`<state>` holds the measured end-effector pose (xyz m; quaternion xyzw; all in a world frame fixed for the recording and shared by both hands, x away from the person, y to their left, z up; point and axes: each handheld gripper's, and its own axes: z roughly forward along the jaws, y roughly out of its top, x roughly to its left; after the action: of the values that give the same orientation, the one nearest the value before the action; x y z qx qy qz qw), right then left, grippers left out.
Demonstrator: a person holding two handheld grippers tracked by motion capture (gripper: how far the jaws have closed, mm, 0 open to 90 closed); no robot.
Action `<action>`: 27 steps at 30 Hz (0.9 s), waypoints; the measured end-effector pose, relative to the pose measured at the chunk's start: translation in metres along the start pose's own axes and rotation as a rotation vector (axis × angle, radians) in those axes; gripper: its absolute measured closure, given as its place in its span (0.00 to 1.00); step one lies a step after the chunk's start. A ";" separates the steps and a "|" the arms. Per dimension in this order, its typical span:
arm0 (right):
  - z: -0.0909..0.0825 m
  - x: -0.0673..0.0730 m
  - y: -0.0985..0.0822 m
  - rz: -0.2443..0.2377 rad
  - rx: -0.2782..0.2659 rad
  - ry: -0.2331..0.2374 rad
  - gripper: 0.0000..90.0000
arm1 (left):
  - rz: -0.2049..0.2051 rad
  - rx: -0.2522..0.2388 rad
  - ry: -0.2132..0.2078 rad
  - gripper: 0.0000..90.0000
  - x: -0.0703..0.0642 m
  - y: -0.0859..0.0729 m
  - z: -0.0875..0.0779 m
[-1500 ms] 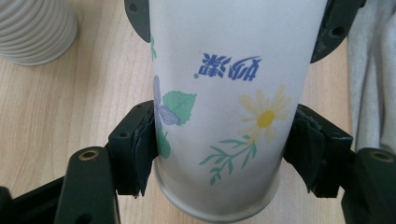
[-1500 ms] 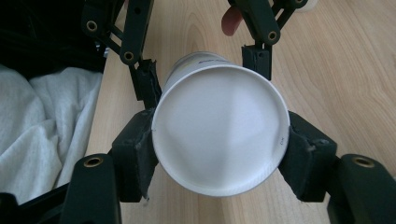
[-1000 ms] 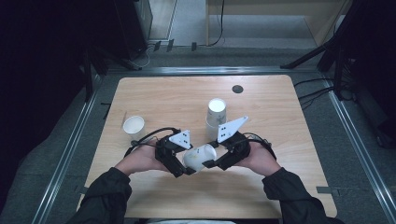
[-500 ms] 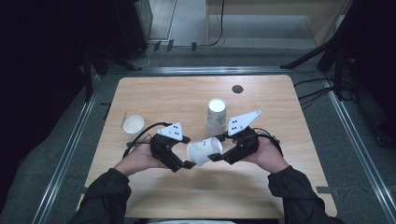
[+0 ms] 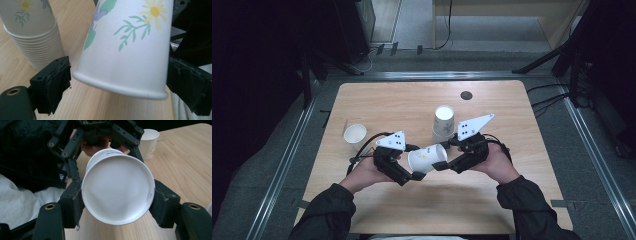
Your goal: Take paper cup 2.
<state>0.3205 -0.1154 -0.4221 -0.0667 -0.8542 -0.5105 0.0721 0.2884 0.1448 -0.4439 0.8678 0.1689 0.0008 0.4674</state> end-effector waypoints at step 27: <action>0.003 -0.003 -0.003 0.025 -0.029 0.025 0.32 | 0.017 -0.062 -0.029 0.30 0.004 -0.001 -0.009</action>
<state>0.3226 -0.1143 -0.4264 -0.0720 -0.8449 -0.5226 0.0879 0.2908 0.1541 -0.4399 0.8543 0.1546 -0.0028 0.4963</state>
